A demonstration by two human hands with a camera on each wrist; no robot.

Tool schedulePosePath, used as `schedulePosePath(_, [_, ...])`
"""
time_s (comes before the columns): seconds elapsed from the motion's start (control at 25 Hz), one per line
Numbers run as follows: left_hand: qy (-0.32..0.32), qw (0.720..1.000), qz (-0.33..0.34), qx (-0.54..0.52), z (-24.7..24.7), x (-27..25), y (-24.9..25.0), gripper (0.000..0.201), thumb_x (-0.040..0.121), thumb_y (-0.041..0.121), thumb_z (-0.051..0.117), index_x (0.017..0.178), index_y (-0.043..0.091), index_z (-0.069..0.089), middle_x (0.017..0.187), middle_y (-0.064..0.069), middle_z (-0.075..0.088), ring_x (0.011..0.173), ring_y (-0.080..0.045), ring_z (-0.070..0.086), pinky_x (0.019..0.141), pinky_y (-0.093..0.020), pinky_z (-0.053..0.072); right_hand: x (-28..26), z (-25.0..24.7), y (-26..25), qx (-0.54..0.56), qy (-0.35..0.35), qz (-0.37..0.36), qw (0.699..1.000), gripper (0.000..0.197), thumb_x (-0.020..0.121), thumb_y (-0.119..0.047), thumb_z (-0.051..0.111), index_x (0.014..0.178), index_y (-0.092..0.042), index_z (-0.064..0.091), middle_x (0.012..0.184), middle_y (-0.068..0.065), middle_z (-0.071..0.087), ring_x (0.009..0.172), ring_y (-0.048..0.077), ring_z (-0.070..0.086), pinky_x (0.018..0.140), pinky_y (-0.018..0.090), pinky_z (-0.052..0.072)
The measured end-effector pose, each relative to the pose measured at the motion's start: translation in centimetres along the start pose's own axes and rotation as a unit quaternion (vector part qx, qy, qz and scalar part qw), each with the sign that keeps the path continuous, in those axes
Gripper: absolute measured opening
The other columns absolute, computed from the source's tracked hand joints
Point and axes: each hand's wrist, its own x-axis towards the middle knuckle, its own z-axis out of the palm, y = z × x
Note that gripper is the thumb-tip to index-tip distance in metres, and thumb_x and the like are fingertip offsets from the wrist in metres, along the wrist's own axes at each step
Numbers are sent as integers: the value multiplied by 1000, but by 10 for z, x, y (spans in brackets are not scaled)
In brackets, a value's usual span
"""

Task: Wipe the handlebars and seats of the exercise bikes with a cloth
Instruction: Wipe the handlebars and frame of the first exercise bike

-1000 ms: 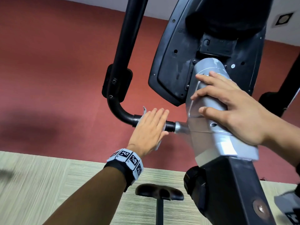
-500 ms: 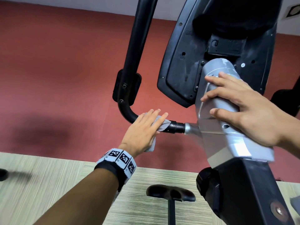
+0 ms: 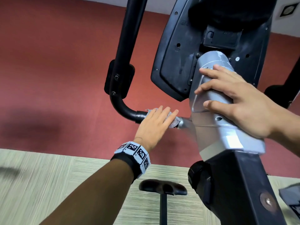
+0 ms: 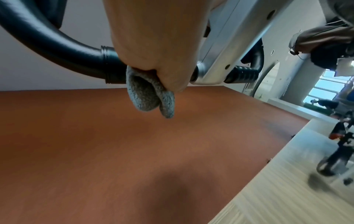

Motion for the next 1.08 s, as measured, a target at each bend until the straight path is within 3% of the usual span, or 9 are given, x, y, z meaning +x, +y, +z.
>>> schedulePosePath(0.16, [14,997,18,-73,0,11,-6,84,88,14,73,159,15,28,146,-15,45,129,-32,48,104,-43,39,0,1,1,1,-1,-2,1000,44,71,-65,46,109,-49,61,160,-24,31,153,-4,7,120,18,5])
schedulePosePath(0.24, [2,997,40,-69,1,11,-13,91,85,23,79,159,18,27,151,-16,42,134,-32,46,107,-43,40,0,0,0,0,-5,-1,1000,44,70,-66,46,109,-50,60,161,-23,31,153,-3,7,120,17,5])
schedulePosePath(0.32, [-7,996,56,-65,3,4,-23,99,80,16,81,160,20,24,156,-17,39,141,-33,42,115,-45,38,1,-1,-2,-1,-6,3,1000,43,71,-64,48,109,-50,60,161,-22,31,154,-3,7,117,13,4])
schedulePosePath(0.48, [56,995,-15,-83,-1,-20,-56,58,104,29,46,158,14,32,151,-11,51,142,-29,45,124,-43,25,0,1,0,1,-8,3,1000,43,71,-64,47,109,-49,61,161,-23,30,153,-4,5,118,15,3])
schedulePosePath(0.6, [42,990,-87,-101,-7,-20,-56,62,107,42,28,158,7,31,151,-13,50,145,-31,39,124,-42,21,1,1,2,3,-2,3,1000,47,70,-65,46,109,-46,63,161,-23,30,153,-4,5,122,22,5])
schedulePosePath(0.72, [-5,988,-44,-151,-6,-4,-27,58,109,22,38,161,7,18,165,-15,26,155,-32,17,126,-40,8,1,1,1,4,-1,2,1000,43,69,-66,45,106,-50,60,161,-23,31,153,-4,6,122,22,5])
schedulePosePath(0.84, [-33,984,36,-170,-12,-8,-44,80,93,-8,51,162,12,16,167,-14,21,155,-29,18,127,-37,8,1,1,1,2,-4,-1,1000,41,71,-65,45,106,-49,60,160,-25,30,153,-4,6,120,19,4])
schedulePosePath(1.0, [-89,983,-9,-162,-33,-42,-84,89,80,-13,52,160,11,24,165,-16,26,154,-30,25,127,-33,4,1,2,1,-19,-7,4,1000,31,80,-51,53,109,-46,60,162,-20,29,154,-1,6,120,20,2])
schedulePosePath(1.08, [-122,973,-48,-189,-58,-55,-85,86,80,-12,51,159,14,30,165,-12,29,150,-31,32,124,-33,19,1,2,0,-28,-9,14,999,32,81,-54,50,110,-46,58,164,-17,28,155,1,4,123,26,2])
